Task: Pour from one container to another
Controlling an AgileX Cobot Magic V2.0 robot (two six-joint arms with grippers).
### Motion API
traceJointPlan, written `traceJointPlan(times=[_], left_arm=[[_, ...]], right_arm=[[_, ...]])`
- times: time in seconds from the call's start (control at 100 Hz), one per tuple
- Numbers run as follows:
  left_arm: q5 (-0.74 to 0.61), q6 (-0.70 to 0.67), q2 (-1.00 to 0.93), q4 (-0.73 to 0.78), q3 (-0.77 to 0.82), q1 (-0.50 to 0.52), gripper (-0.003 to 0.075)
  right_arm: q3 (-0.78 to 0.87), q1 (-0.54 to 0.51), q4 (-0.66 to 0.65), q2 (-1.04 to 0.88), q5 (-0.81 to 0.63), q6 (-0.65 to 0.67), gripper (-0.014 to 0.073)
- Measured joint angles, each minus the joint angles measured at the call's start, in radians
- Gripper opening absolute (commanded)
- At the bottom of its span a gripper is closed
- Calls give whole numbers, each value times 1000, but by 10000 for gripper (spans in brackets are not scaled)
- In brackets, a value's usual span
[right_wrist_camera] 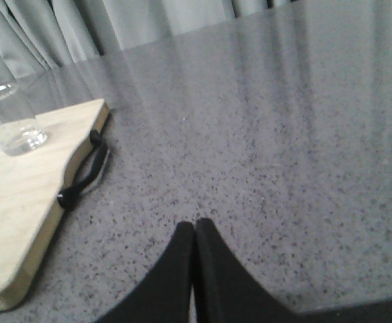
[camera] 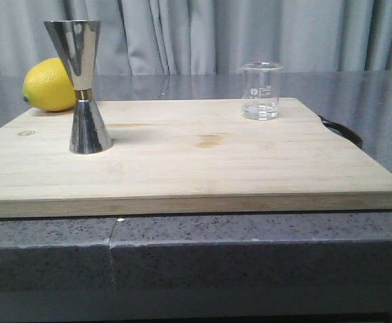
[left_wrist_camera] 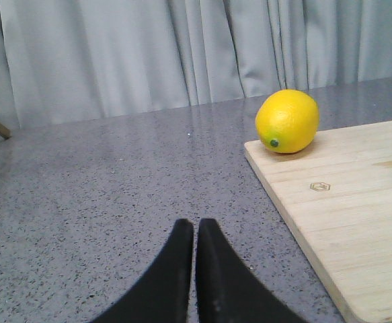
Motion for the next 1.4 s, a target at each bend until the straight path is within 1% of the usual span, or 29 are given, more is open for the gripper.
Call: traceJointPlan(times=[0.08,0.2,0.38,0.49,1.4], left_arm=[[0,0,0,0,0,0,-19],[0,0,0,0,0,0,-19],[0,0,0,0,0,0,-19],[0,0,0,0,0,0,-19],[0,0,0,0,0,0,-19]], right_arm=[[30,0,11,0,-23,-9,-48],[29,0,17,-1,-71,-21,-48],[29,0,23,-1,-83,-87,-48],[29,0,28,-1,-84,-106,-48],[29,0,27,-1,-84,-114,-48]])
